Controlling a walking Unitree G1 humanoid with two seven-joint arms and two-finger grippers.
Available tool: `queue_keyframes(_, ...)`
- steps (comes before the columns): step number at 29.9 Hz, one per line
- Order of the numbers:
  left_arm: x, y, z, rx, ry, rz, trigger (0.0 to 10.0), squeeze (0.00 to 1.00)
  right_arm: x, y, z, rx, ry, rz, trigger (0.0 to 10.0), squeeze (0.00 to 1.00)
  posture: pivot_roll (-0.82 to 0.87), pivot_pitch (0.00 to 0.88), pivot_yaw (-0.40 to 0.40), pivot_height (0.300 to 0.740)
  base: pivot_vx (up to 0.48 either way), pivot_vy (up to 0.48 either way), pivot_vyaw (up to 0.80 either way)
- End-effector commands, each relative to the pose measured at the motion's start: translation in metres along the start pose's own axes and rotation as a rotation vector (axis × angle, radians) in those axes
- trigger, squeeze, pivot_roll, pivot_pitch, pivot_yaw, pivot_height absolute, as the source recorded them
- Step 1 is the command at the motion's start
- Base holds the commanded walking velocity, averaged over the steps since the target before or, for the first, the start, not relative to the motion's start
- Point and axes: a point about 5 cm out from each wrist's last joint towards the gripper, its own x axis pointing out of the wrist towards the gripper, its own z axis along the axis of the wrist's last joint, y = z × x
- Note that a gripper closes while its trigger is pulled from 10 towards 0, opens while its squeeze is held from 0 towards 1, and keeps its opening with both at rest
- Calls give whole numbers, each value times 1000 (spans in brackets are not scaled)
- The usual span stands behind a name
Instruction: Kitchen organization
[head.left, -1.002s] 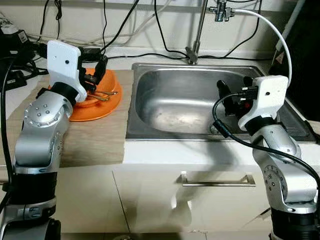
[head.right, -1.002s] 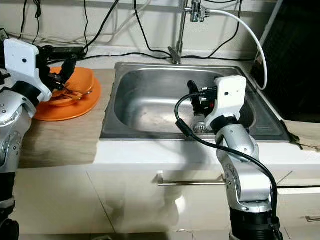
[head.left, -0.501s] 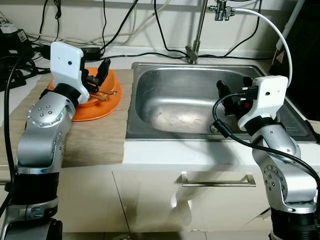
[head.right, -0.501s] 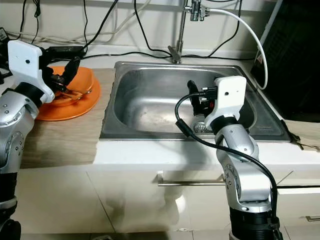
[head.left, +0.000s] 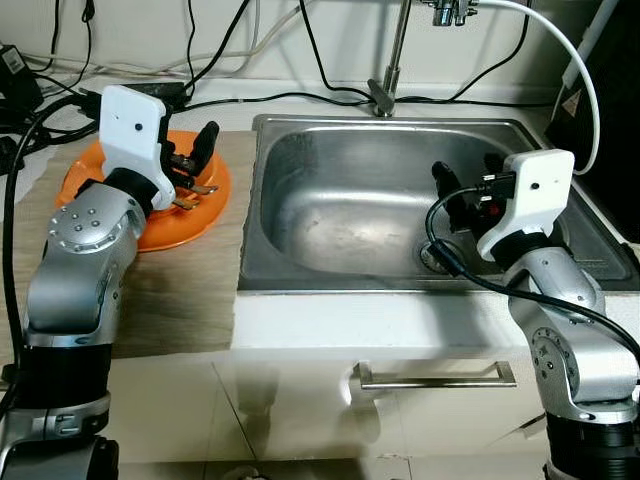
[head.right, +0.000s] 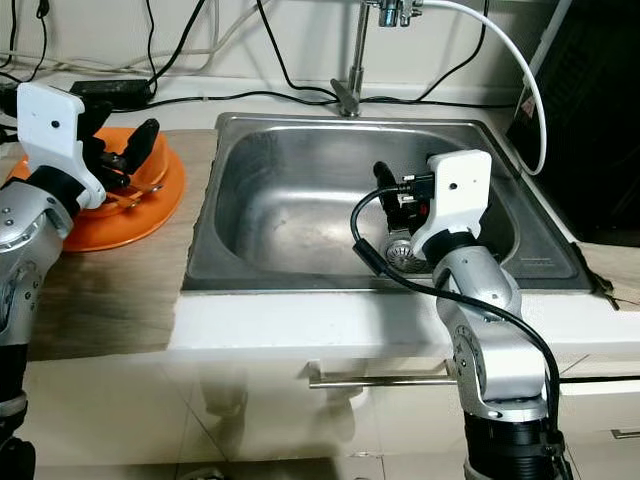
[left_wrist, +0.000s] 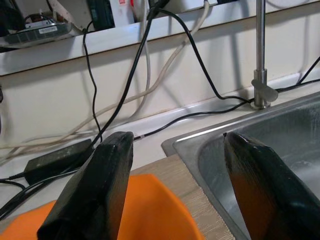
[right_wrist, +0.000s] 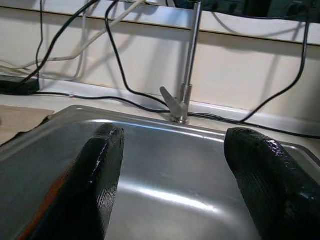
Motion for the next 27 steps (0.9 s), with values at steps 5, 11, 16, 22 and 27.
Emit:
queue_keyframes(5,0,2,3,8,-3,-5,10000,0,1,1,-1,11,5,23,10000,0,35,0,-9,740,0,0,0)
queue_keyframes(11,-1,5,3,24,-6,-4,10000,0,1,3,-1,19,2,29,10000,0,37,2,-9,740,0,0,0)
queue_keyframes(16,-6,27,5,36,0,19,10000,0,0,6,-2,27,1,47,10000,0,43,7,-14,740,0,0,0)
queue_keyframes(22,-17,55,8,26,56,-29,10000,1000,2,14,2,32,-12,125,10000,0,54,15,-22,740,0,0,0)
queue_keyframes(27,-36,69,6,20,140,-143,10000,1000,0,35,7,67,-56,332,10000,0,69,18,-32,740,0,0,0)
